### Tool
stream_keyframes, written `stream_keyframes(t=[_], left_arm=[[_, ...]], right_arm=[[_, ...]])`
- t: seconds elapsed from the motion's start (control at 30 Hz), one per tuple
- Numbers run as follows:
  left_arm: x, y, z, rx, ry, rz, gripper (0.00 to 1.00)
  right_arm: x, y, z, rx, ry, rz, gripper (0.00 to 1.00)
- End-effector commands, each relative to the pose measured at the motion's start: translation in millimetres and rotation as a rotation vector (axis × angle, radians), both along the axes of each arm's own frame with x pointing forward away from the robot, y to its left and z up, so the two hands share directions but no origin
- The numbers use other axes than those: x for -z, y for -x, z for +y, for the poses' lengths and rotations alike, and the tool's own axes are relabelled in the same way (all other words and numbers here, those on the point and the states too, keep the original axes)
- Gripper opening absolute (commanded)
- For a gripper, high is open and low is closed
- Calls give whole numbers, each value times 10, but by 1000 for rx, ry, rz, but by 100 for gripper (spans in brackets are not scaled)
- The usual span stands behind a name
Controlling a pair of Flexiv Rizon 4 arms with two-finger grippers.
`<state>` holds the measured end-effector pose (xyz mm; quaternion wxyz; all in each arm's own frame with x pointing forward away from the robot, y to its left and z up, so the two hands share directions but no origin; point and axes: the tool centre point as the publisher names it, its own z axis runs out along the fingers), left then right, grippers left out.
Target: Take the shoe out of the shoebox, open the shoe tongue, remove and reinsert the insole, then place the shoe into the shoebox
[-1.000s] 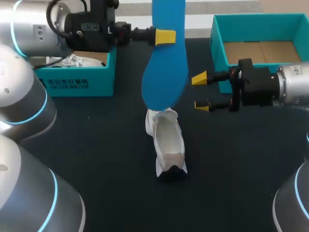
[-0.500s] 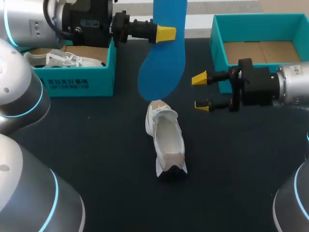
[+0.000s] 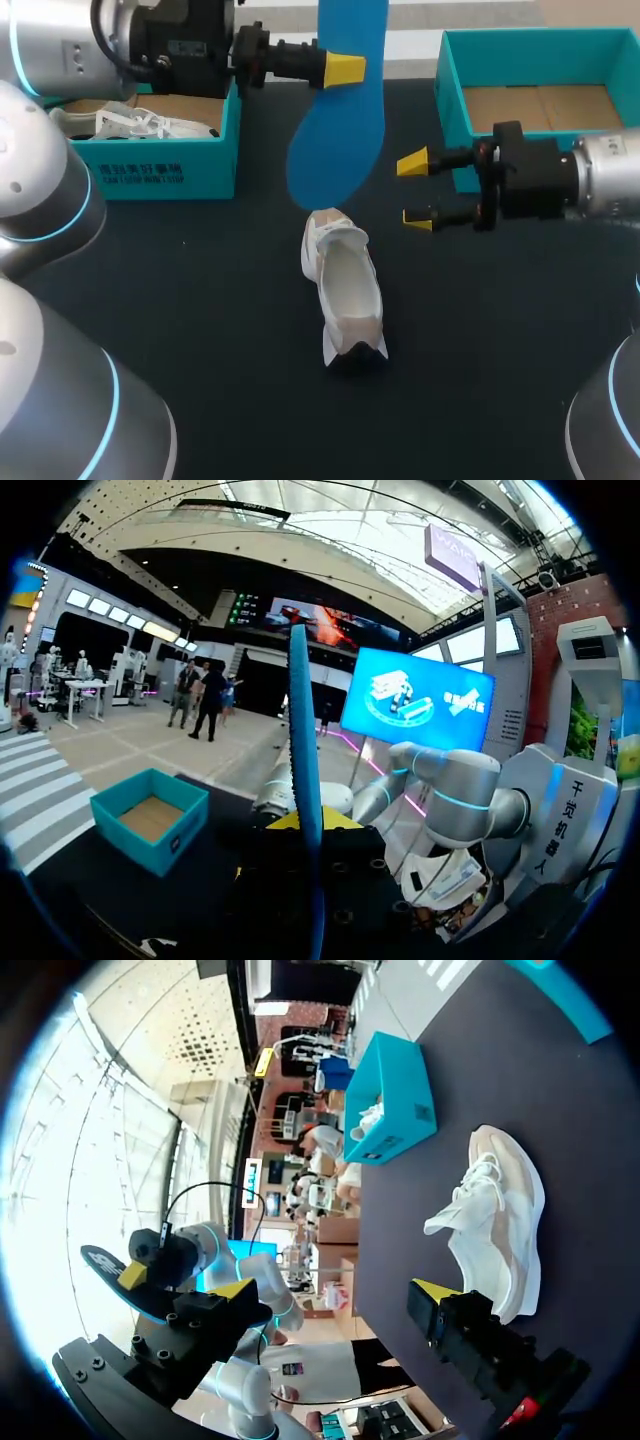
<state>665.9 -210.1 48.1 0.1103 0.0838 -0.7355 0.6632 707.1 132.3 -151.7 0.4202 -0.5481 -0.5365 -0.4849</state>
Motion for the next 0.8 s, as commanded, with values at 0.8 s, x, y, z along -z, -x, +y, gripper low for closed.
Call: stream_keyframes(t=[0.8], left_arm=[[353, 12, 160, 159, -78, -458, 0]], right_arm=[[2, 3, 17, 3, 1, 0, 100]])
